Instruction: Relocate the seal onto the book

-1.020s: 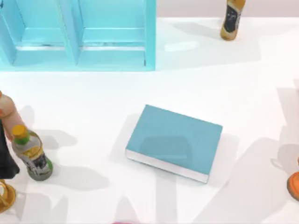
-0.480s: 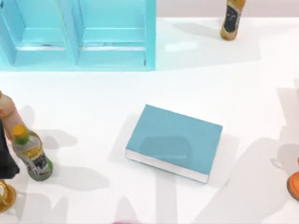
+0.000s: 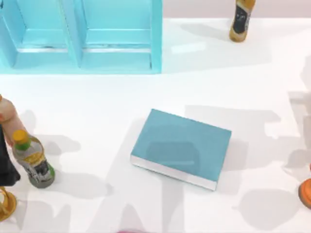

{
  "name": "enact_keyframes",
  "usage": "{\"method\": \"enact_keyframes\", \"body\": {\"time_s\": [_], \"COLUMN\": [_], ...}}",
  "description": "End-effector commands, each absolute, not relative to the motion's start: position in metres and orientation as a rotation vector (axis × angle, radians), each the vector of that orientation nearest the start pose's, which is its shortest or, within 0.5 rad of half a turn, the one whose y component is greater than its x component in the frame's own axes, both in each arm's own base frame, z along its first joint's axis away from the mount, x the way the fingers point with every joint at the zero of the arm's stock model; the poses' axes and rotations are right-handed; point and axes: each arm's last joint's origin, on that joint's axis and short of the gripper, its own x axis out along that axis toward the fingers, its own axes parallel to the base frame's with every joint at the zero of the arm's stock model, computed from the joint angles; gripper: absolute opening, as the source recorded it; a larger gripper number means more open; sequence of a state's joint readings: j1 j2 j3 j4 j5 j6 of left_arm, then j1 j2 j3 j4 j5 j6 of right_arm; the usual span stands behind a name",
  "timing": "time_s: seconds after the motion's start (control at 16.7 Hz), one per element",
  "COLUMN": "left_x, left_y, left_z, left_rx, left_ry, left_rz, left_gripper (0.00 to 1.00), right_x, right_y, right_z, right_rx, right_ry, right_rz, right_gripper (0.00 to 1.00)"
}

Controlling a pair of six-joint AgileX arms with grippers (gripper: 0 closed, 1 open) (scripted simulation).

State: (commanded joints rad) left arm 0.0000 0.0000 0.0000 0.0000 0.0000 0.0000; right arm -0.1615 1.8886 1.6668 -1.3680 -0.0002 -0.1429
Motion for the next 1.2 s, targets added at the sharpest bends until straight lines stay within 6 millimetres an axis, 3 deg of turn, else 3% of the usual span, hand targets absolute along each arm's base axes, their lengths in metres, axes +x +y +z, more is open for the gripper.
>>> {"method": "enact_keyframes", "body": {"time_s": [0.18, 0.3, 0.6, 0.78, 0.96, 1.2], "left_x": [0.106, 0.106, 0.106, 0.106, 0.106, 0.106], "left_y": [-0.001, -0.001, -0.001, -0.001, -0.001, -0.001], "left_z": [0.16, 0.16, 0.16, 0.16, 0.16, 0.16], "left_rx": [0.0, 0.0, 0.0, 0.0, 0.0, 0.0], "left_ry": [0.0, 0.0, 0.0, 0.0, 0.0, 0.0], "left_rz": [0.0, 0.0, 0.0, 0.0, 0.0, 0.0], "left_gripper": [1.0, 1.0, 1.0, 1.0, 1.0, 1.0], "right_x": [0.345, 0.339, 0.34, 0.352, 0.367, 0.365], "right_y": [-0.011, 0.001, 0.002, 0.026, 0.082, 0.189], "right_z": [0.296, 0.31, 0.309, 0.301, 0.285, 0.254], "right_rx": [0.01, 0.01, 0.015, 0.014, 0.013, 0.01], "right_ry": [1.582, 1.571, 1.574, 1.58, 1.582, 1.577], "right_rz": [-0.007, -0.007, -0.009, -0.01, -0.016, -0.02], "right_gripper": [0.0, 0.0, 0.0, 0.0, 0.0, 0.0]}}
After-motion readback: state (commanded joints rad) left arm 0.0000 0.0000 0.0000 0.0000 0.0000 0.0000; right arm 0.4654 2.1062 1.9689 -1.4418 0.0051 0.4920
